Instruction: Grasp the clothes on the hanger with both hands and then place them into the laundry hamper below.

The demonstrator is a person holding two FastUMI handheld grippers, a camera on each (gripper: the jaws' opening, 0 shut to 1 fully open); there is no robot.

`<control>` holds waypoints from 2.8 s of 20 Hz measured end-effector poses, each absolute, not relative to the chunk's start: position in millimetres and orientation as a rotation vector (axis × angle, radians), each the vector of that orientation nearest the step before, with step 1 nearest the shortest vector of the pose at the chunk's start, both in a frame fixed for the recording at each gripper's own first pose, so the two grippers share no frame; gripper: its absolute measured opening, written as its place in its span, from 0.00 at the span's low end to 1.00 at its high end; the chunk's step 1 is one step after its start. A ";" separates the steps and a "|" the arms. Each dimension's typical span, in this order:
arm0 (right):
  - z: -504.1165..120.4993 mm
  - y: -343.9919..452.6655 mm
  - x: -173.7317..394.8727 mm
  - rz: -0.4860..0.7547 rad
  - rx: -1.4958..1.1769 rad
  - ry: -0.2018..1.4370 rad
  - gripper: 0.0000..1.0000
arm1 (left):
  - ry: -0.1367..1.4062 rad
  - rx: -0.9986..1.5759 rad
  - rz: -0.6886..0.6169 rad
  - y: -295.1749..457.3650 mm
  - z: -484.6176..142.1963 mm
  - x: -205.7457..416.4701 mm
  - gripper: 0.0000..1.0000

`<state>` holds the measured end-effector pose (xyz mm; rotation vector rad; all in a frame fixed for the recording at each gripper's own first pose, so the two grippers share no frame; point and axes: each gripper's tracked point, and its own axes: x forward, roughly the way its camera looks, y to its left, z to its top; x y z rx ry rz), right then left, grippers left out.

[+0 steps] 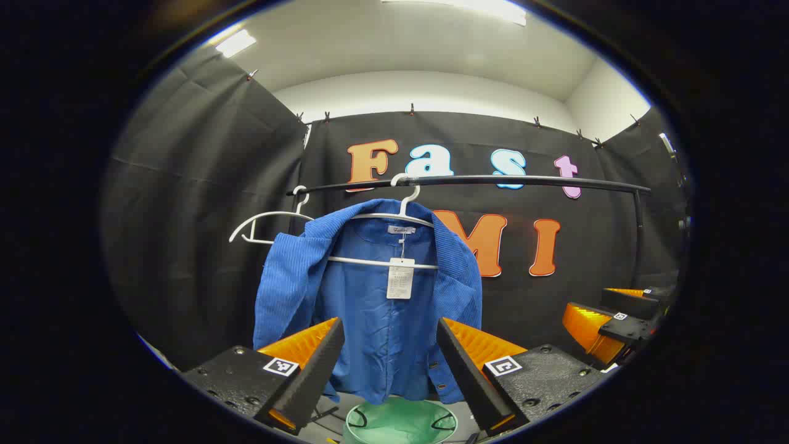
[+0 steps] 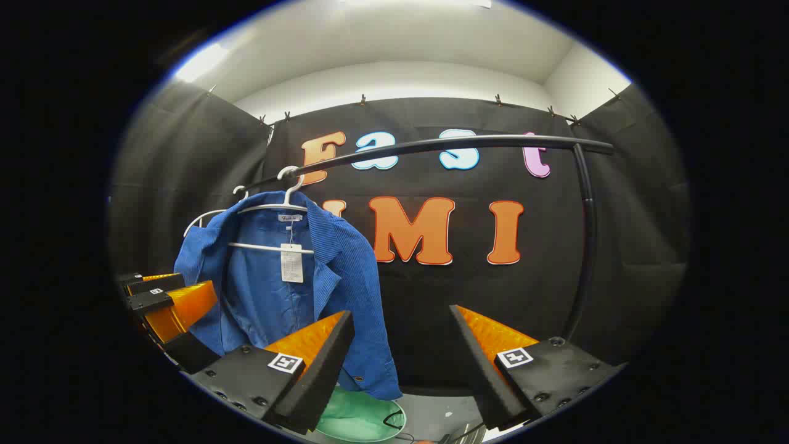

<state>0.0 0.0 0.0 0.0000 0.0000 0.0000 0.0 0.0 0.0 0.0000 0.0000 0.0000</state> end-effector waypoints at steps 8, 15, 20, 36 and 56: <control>-8.2 -8.7 6.3 -0.003 0.014 0.017 1.00 | 0.021 0.006 0.007 -5.6 -6.6 5.9 0.95; -14.4 -4.6 14.8 0.013 0.022 0.033 0.99 | 0.039 -0.002 0.025 -1.0 -10.4 6.2 0.95; -18.1 2.4 18.5 0.031 0.023 0.045 0.93 | 0.059 0.016 0.069 13.1 -15.4 5.8 0.95; -39.6 58.7 45.5 0.098 0.018 0.087 1.00 | 0.016 0.098 0.271 136.8 4.2 38.7 0.92; -29.9 122.9 124.2 0.048 -0.013 0.028 0.99 | 0.102 0.001 0.011 157.8 -36.4 127.6 0.75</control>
